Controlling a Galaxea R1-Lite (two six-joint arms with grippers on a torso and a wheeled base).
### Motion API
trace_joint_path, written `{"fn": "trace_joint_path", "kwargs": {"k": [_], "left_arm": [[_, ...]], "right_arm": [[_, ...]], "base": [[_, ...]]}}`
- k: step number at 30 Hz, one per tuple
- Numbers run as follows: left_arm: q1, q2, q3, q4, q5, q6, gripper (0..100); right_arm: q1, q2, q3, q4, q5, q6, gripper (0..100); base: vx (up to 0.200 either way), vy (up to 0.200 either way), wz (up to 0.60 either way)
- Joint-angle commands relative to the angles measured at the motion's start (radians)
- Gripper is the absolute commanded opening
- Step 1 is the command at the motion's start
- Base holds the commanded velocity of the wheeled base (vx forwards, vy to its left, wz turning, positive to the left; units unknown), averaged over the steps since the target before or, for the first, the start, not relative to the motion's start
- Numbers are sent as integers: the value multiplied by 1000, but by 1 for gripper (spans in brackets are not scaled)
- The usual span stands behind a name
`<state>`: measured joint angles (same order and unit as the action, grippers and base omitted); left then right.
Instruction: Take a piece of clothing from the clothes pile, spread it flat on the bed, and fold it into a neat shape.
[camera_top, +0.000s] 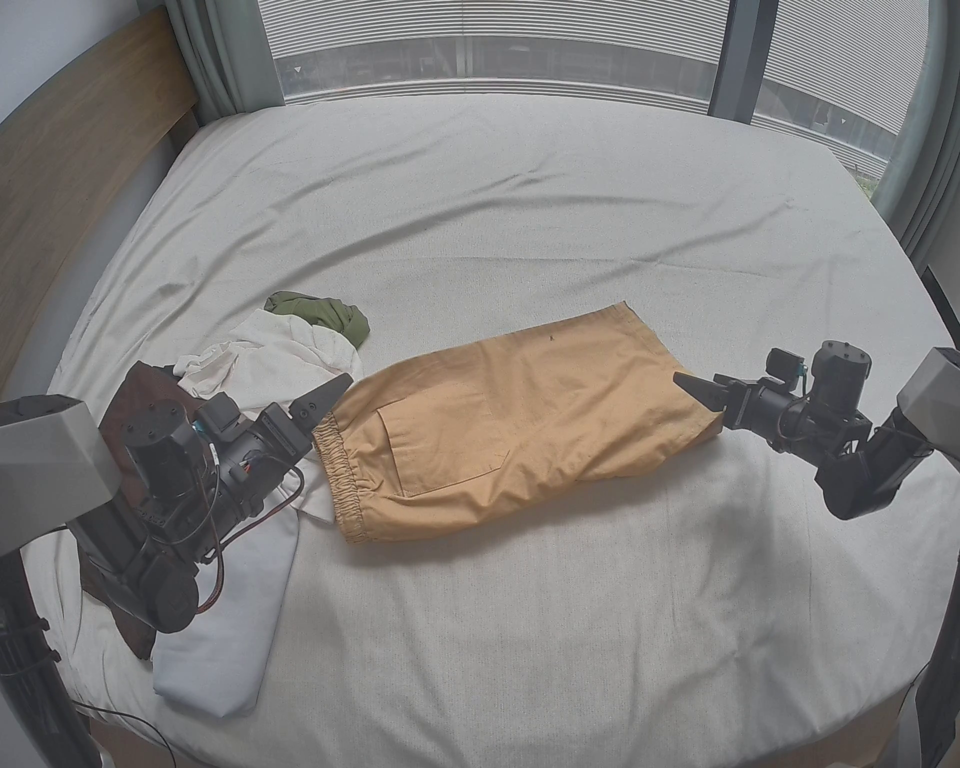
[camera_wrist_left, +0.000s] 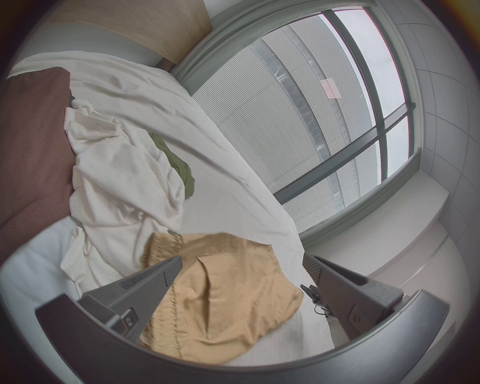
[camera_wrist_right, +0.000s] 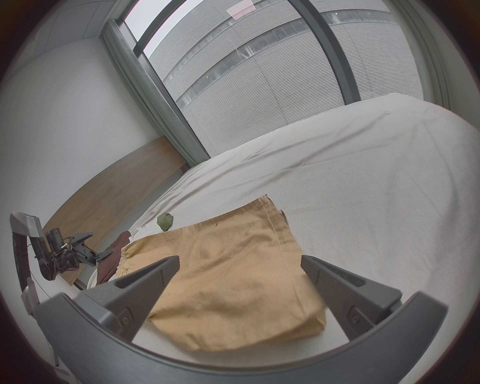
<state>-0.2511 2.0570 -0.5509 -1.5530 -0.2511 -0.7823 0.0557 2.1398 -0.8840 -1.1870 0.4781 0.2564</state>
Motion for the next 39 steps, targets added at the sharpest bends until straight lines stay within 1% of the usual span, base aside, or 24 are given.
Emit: {"fn": "trace_joint_path", "kwargs": {"k": [1,10,13,20,26,32,39], "left_arm": [[-66,-44,54,-2,-7,2,100],[-76,-46,58,-2,-10,5,100],[-77,-40,58,-2,-10,6,100],[-77,-38,58,-2,-10,5,100],[-77,-31,58,-2,-10,5,100],[-77,-31,58,-2,-10,5,100],[-77,-24,58,-2,-10,6,100]], "right_arm": [[-2,-51,166,-106,-24,-2,100],[-19,-31,194,-105,-24,-5,100],[-24,-34,229,-100,-24,-5,100],[-25,-37,244,-11,-26,-3,100],[-16,-27,238,-9,-27,9,100],[4,-24,237,-9,-26,60,100],[19,5,227,-16,-27,64,100]], "base": [[0,0,0],[0,0,0],[0,0,0],[0,0,0],[0,0,0],[0,0,0],[0,0,0]]}}
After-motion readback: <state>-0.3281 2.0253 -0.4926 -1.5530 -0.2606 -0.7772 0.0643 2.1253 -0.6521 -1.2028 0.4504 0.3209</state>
